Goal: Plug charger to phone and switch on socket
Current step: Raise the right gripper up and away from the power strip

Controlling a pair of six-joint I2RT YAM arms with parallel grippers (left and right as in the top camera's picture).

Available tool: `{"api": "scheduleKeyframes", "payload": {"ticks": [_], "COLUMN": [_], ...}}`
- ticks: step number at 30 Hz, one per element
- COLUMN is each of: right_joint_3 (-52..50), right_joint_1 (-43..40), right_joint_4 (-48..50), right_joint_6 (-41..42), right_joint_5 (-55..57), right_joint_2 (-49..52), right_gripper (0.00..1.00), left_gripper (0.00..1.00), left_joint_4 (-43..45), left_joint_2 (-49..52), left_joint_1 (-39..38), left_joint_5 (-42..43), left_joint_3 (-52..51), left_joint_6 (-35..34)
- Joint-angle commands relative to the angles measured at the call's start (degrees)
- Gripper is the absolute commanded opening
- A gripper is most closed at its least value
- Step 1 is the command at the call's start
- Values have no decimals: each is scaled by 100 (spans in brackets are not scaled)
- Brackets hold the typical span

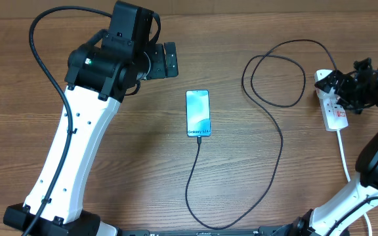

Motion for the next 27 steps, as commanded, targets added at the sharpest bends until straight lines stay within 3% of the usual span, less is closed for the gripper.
{"api": "scheduleKeyframes", "payload": {"ticks": [1, 9, 13, 27], "right_joint_3": [673, 1849, 1851, 1849], "right_joint_1": [-232, -284, -280, -280], "right_joint_4": [-387, -2002, -1958, -1956], "right_joint_6": [61, 553, 551, 551], "right_joint_5": [-98, -101, -101, -98], "right_joint_2": [-356, -1829, -2387, -2374], "right_gripper": [100, 100, 100, 100], "left_gripper": [100, 100, 100, 100], "left_joint_4": [2, 2, 2, 2], "left_joint_2": [2, 2, 2, 2], "left_joint_1": [11, 11, 11, 11], "left_joint_5": [-74, -74, -74, -74], "left_joint_3": [-42, -42, -42, -42], "left_joint_6": [85, 85, 85, 85]}}
